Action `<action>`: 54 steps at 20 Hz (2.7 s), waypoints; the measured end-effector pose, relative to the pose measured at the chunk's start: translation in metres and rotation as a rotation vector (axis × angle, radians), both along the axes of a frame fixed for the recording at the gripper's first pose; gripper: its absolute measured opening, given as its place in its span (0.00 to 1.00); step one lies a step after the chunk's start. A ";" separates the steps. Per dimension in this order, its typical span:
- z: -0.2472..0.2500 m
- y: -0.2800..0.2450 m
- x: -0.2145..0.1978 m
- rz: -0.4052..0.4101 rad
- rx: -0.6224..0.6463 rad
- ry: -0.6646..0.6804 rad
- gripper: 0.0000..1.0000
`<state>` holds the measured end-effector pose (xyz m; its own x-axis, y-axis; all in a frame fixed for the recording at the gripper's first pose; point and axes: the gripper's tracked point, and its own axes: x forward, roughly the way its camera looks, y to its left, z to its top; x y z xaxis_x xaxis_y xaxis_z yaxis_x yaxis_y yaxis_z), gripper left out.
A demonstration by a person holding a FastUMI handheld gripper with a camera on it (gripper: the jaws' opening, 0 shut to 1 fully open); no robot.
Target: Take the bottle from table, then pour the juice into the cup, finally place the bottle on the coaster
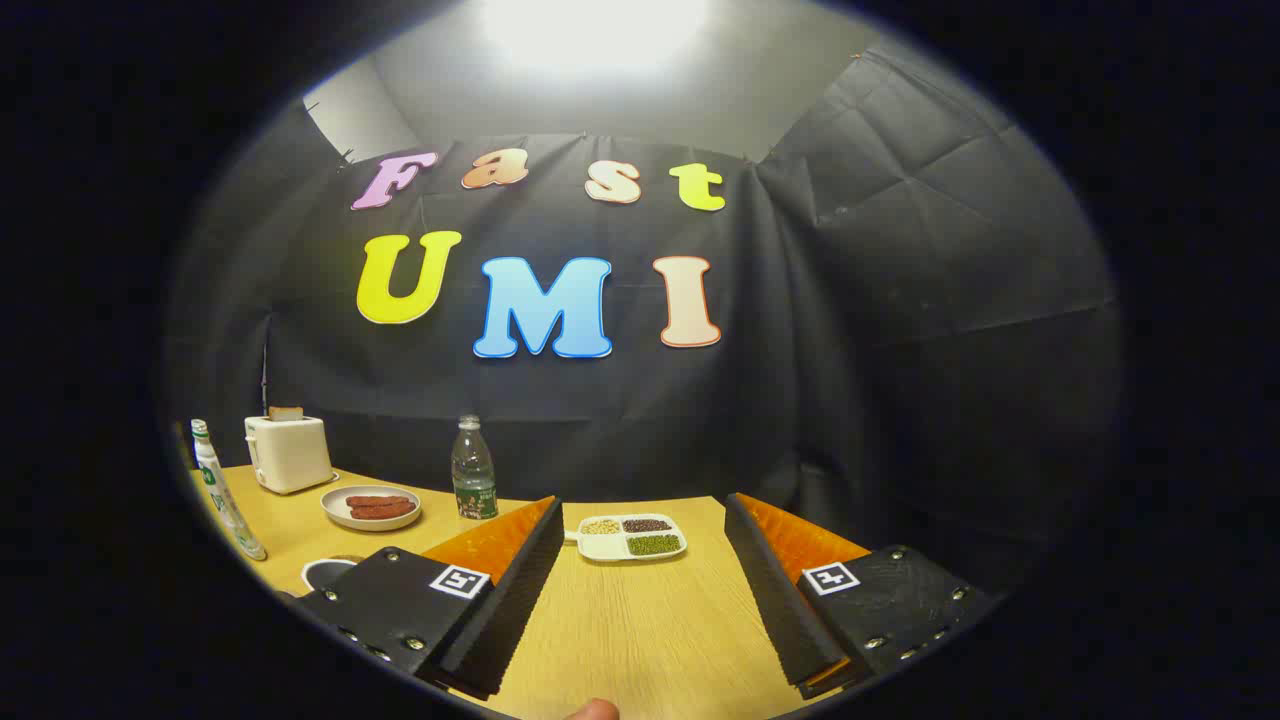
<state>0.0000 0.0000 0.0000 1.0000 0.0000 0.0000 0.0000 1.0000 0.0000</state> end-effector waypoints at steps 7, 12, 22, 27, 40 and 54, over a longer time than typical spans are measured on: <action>0.057 0.083 -0.080 -0.062 0.009 -0.006 0.98; 0.074 0.168 -0.128 0.003 0.018 -0.001 0.98; 0.038 0.320 -0.156 0.224 0.008 0.046 0.98; 0.010 0.384 -0.150 0.332 0.004 0.085 0.98; -0.083 0.457 -0.098 0.393 -0.038 0.236 0.97; -0.117 0.464 -0.080 0.421 0.079 0.299 0.67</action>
